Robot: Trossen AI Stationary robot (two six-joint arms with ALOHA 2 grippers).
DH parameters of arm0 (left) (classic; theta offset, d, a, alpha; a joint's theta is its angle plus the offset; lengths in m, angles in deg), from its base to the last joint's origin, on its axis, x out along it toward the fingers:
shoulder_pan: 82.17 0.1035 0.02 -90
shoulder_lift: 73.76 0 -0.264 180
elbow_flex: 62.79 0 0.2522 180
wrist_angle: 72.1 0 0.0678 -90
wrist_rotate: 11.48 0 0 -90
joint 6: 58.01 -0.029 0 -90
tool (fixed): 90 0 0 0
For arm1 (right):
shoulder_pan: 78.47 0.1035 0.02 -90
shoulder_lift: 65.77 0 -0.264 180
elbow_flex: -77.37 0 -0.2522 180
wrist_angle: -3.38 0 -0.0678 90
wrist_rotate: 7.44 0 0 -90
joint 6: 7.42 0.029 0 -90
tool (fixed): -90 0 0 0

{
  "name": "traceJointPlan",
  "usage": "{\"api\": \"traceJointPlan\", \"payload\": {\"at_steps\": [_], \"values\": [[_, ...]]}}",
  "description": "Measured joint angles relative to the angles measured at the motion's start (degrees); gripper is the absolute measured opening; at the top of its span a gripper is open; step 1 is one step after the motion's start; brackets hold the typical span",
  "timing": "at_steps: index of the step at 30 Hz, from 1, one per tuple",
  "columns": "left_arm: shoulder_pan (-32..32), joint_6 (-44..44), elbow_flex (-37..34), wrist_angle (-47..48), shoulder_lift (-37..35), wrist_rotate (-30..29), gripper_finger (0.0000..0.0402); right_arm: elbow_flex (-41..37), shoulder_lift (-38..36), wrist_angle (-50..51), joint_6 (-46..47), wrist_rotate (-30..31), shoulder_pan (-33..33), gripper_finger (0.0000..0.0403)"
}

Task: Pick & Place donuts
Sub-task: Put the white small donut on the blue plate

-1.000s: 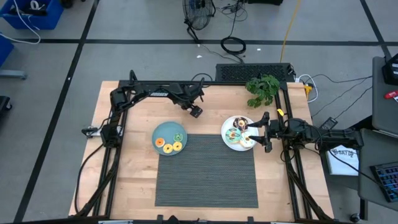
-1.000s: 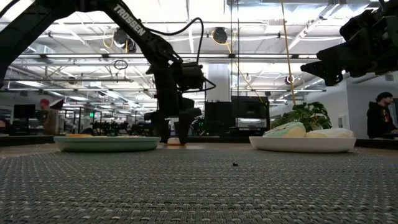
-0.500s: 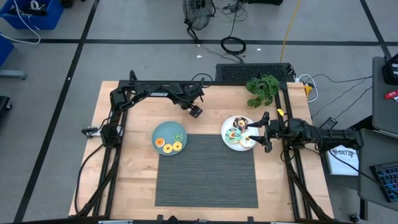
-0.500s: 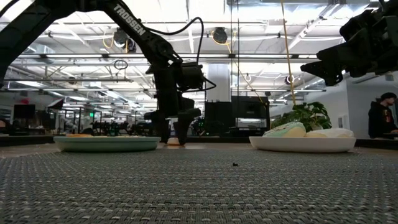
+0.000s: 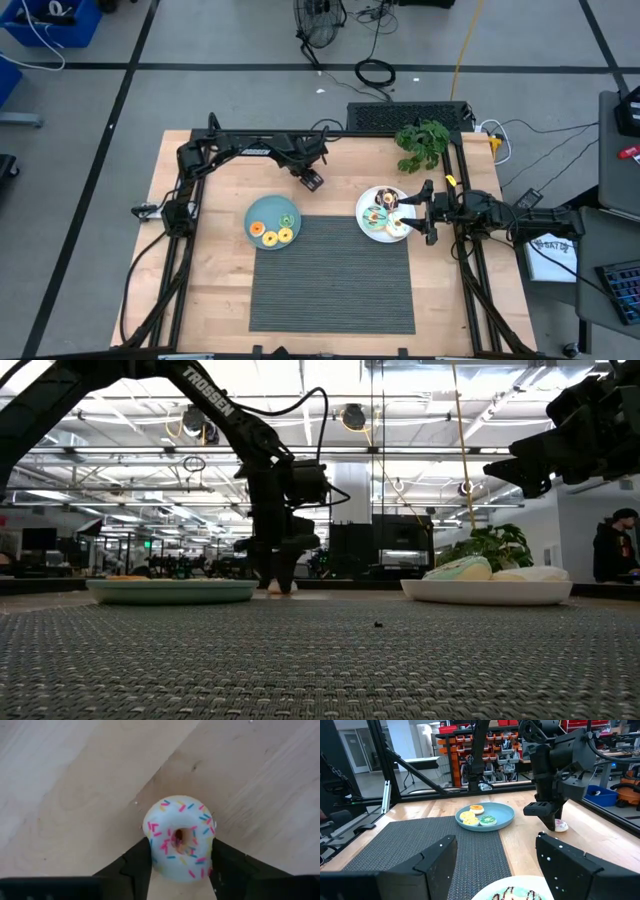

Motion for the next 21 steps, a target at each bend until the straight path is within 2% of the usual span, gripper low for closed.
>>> {"api": "traceJointPlan", "payload": {"at_steps": [5, 10, 21], "values": [[-1.3, -3.3, 0.7, 3.3, -2.5, 3.7, 0.0155, 0.0, 0.0, 0.0, 0.0, 0.0, 0.0, 0.0251], [-3.9, -4.7, 0.7, 9.0, -6.5, 3.9, 0.0156, 0.0, 0.0, 0.0, 0.0, 0.0, 0.0, 0.0251], [-12.9, 1.1, 0.7, 25.6, -15.3, 2.4, 0.0172, 0.0, 0.0, 0.0, 0.0, 0.0, 0.0, 0.0251]]}}
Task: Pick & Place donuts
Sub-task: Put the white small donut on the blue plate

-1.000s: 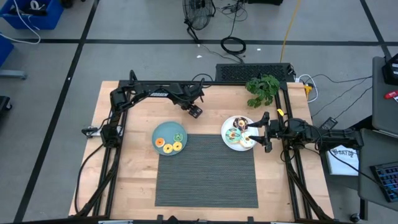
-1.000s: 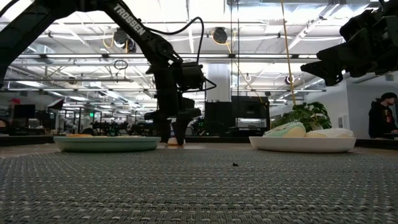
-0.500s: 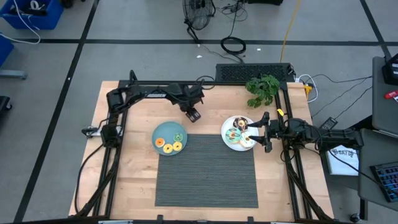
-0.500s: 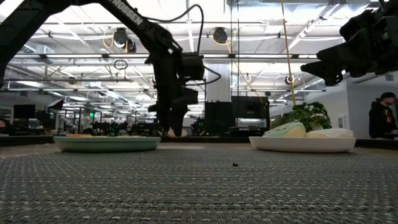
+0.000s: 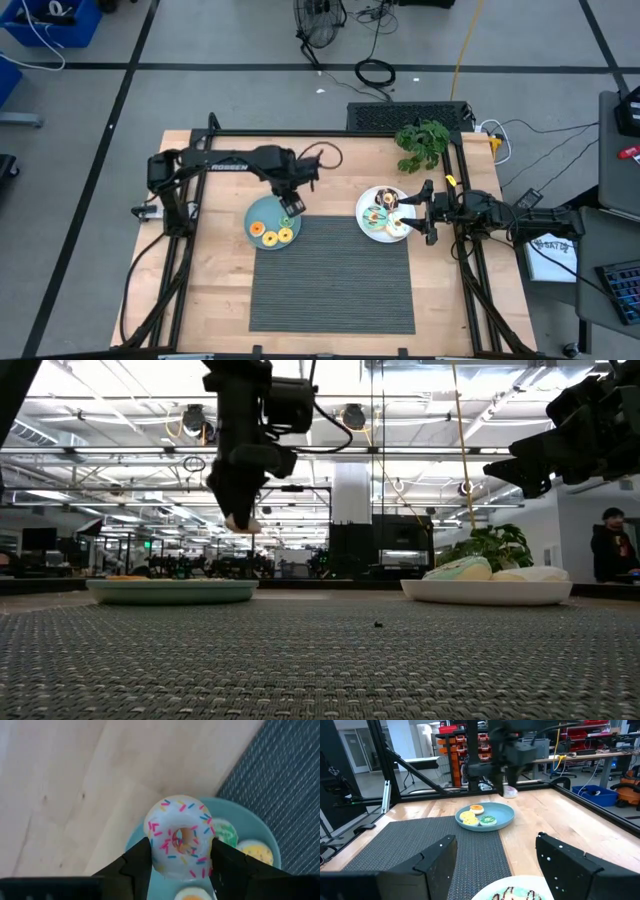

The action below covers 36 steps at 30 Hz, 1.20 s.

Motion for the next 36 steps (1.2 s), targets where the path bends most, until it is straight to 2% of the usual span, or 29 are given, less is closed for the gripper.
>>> {"api": "traceJointPlan", "payload": {"at_steps": [6, 10, 19, 24, 31, 36], "values": [[-5.6, 2.2, -0.4, 2.3, -0.4, -4.9, 0.0161, 0.0, 0.0, 0.0, 0.0, 0.0, 0.0, 0.0251], [-8.1, 2.3, -3.1, 2.0, -0.6, -5.4, 0.0149, 0.0, 0.0, 0.0, 0.0, 0.0, 0.0, 0.0251], [-7.3, 7.8, -18.8, -10.0, -9.0, -1.5, 0.0124, 0.0, 0.0, 0.0, 0.0, 0.0, 0.0, 0.0251], [-6.5, 12.8, -27.8, -15.7, -14.1, -1.5, 0.0116, 0.0, 0.0, 0.0, 0.0, 0.0, 0.0, 0.0251], [-6.8, 16.0, -33.7, -22.8, -15.3, -1.0, 0.0125, 0.0, 0.0, 0.0, 0.0, 0.0, 0.0, 0.0251], [-6.9, 20.1, -34.3, -23.0, -15.2, -0.9, 0.0148, 0.0, 0.0, 0.0, 0.0, 0.0, 0.0, 0.0251]]}}
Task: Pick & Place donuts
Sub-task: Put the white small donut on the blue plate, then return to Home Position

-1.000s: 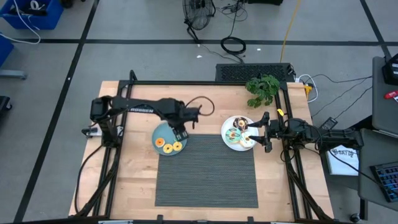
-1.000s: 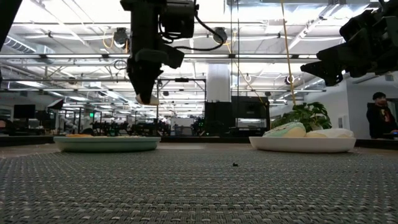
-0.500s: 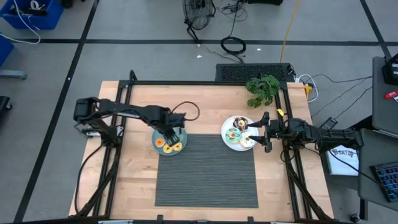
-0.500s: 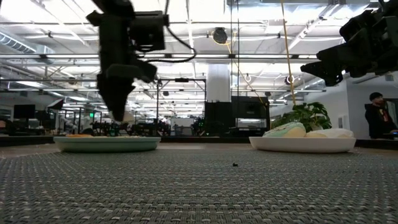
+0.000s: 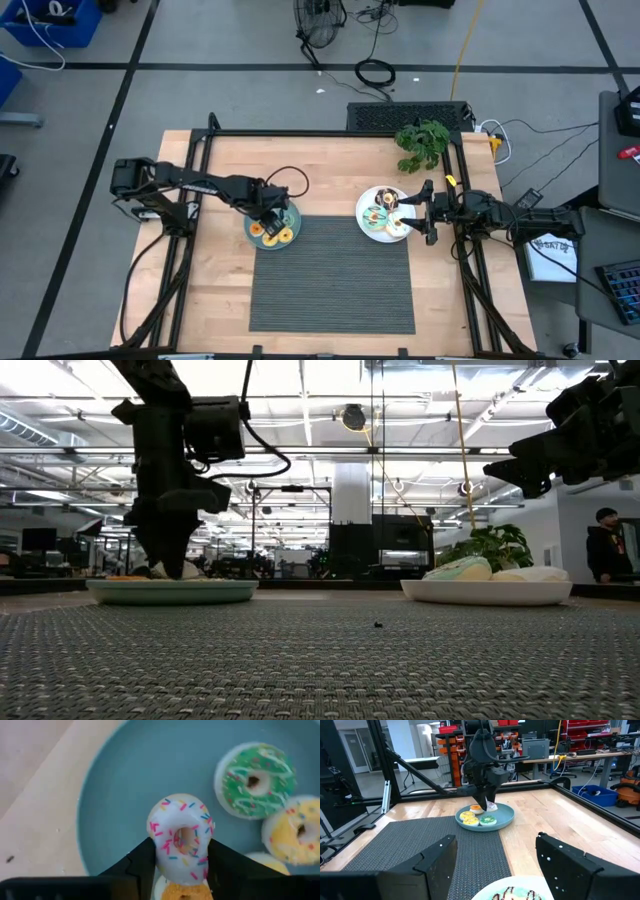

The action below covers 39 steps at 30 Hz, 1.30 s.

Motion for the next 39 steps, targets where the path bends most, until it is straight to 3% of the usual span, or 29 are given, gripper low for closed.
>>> {"api": "traceJointPlan", "payload": {"at_steps": [6, 12, 17, 23, 30, 39], "values": [[0.8, 4.5, 0.0, 0.2, 0.0, 2.5, 0.022, 0.0, 0.0, 0.0, 0.0, 0.0, 0.0, 0.0251], [0.8, 1.8, 0.0, 0.2, 0.0, 1.2, 0.0292, 0.0, 0.0, 0.0, 0.0, 0.0, 0.0, 0.0251], [0.8, 0.8, 0.0, -0.2, 0.0, 1.0, 0.0328, 0.0, 0.0, 0.0, 0.0, 0.0, 0.0, 0.0251], [2.0, -7.4, 0.9, 1.0, -1.1, 0.8, 0.0348, 0.0, 0.0, 0.0, 0.0, 0.0, 0.0, 0.0251], [5.9, -9.2, 2.7, 2.7, -7.9, 0.4, 0.0351, 0.0, 0.0, 0.0, 0.0, 0.0, 0.0, 0.0251], [7.9, -24.8, 2.6, 3.1, -14.2, -5.5, 0.0352, 0.0, 0.0, 0.0, 0.0, 0.0, 0.0, 0.0251]]}}
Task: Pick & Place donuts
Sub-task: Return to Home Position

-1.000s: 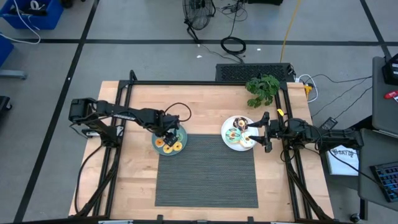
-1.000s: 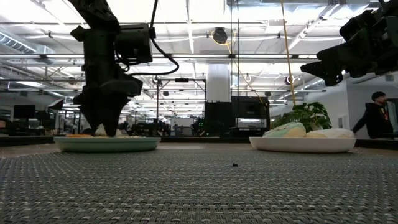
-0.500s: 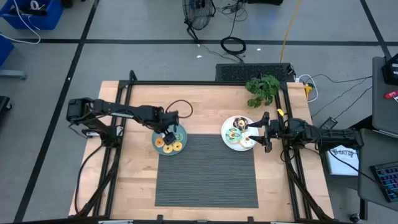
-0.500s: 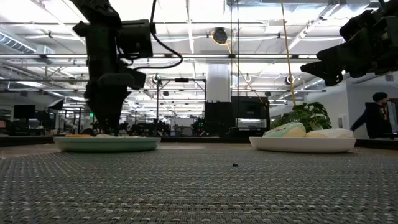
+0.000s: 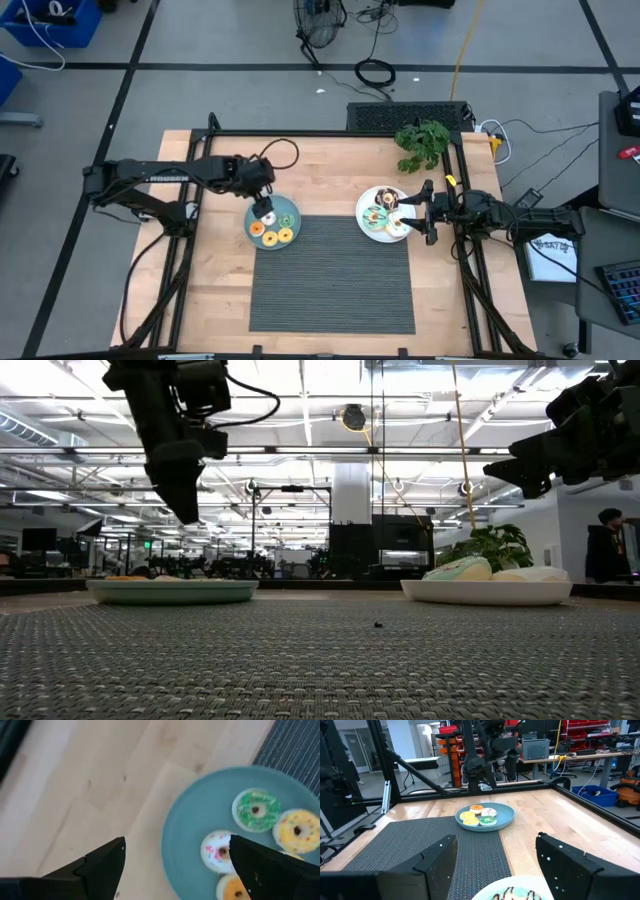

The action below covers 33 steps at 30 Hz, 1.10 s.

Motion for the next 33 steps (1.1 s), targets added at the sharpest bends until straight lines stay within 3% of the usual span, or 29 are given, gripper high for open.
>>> {"api": "traceJointPlan", "payload": {"at_steps": [12, 18, 23, 27, 33], "values": [[0.0, -1.0, 0.0, -11.0, -0.4, -0.1, 0.0351, 0.0, 0.0, 0.0, 0.0, 0.0, 0.0, 0.0251], [-1.1, 5.2, 0.0, -11.2, -0.4, 4.0, 0.0351, 0.0, 0.0, 0.0, 0.0, 0.0, 0.0, 0.0251], [-4.7, 4.0, -0.7, -17.0, -1.5, 0.6, 0.0351, 0.0, 0.0, 0.0, 0.0, 0.0, 0.0, 0.0251], [-7.3, -1.1, -6.0, -31.1, -4.9, 1.9, 0.0351, 0.0, 0.0, 0.0, 0.0, 0.0, 0.0, 0.0251], [-7.9, -1.6, -21.0, -47.0, -14.0, 1.8, 0.0351, 0.0, 0.0, -0.1, 0.0, 0.0, 0.0, 0.0251]]}}
